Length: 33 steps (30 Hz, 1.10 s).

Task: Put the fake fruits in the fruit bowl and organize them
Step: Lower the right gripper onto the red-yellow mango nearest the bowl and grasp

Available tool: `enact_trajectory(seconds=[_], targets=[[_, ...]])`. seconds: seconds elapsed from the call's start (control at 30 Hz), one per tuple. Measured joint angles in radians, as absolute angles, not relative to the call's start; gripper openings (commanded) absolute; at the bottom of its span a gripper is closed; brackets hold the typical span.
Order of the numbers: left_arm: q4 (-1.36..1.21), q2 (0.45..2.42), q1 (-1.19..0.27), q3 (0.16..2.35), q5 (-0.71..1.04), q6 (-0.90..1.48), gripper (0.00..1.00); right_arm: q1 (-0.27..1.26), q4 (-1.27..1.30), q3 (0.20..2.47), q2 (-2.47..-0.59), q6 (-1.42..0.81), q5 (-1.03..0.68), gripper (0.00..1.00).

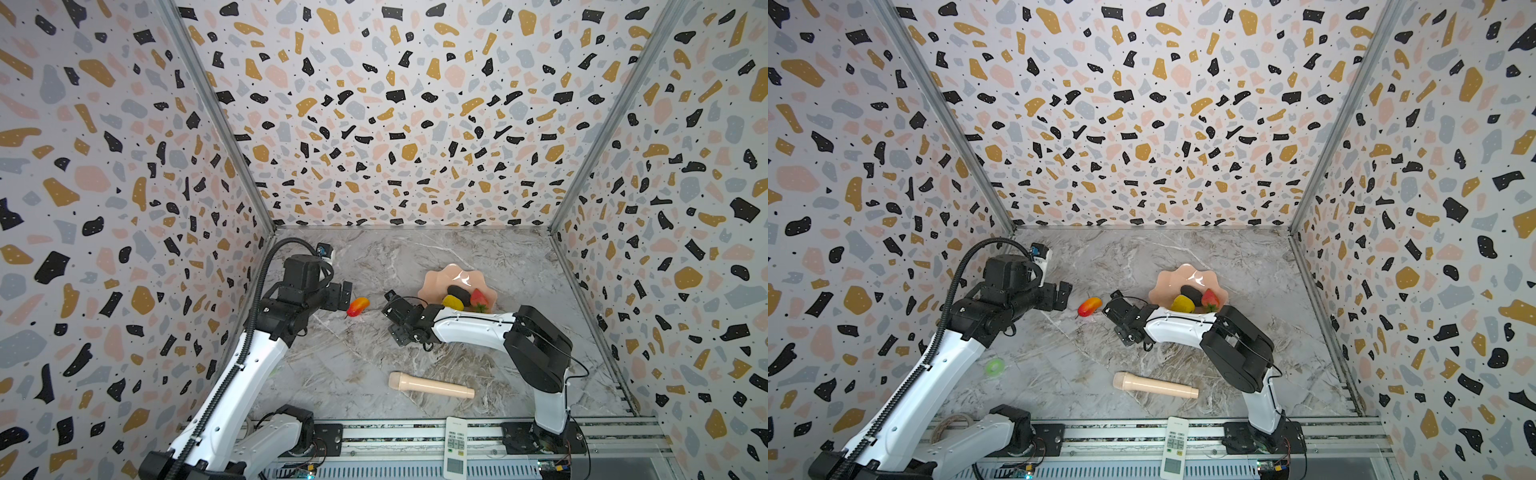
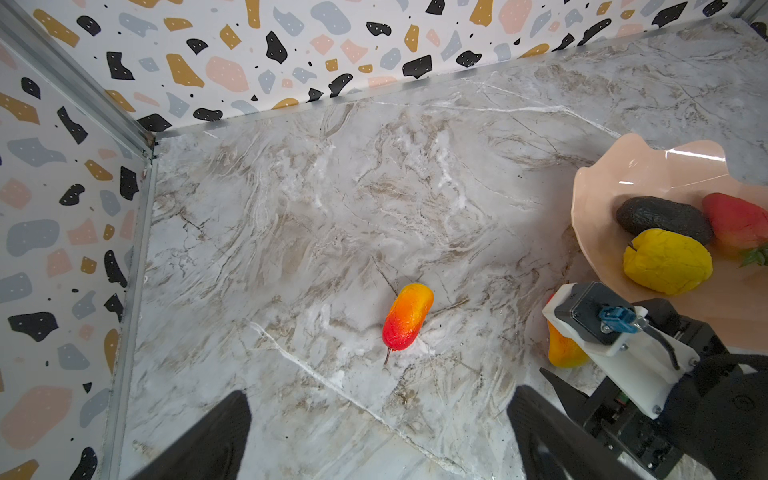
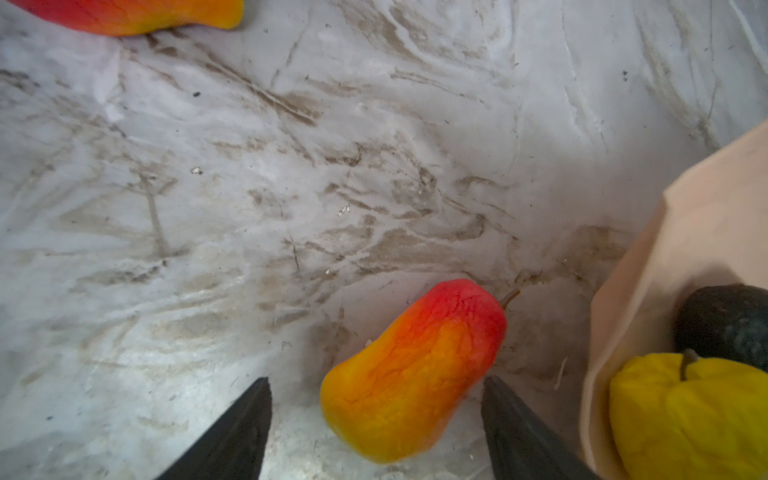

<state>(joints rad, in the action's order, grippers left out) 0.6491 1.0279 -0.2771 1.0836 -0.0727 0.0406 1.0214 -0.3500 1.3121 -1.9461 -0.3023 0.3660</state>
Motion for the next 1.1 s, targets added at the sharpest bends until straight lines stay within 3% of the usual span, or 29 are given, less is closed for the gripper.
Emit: enact_trajectory(seconds=[0.2,0.8,1.1], targets=[[0.649,1.027,-0.277,1.084,-0.073,0.041,0.99,1.019,-0.348,1.329,-1.976,-0.306,0.364,0.86],[0.649,1.022,-0.277,1.078,-0.073,0.041,1.0,0.984,-0.245,1.396,-2.042,-0.244,0.299,0.73],[0.649,1.022,-0.277,1.078,-0.077,0.041,1.0,0.959,-0.208,1.412,-2.091,-0.212,0.283,0.51]])
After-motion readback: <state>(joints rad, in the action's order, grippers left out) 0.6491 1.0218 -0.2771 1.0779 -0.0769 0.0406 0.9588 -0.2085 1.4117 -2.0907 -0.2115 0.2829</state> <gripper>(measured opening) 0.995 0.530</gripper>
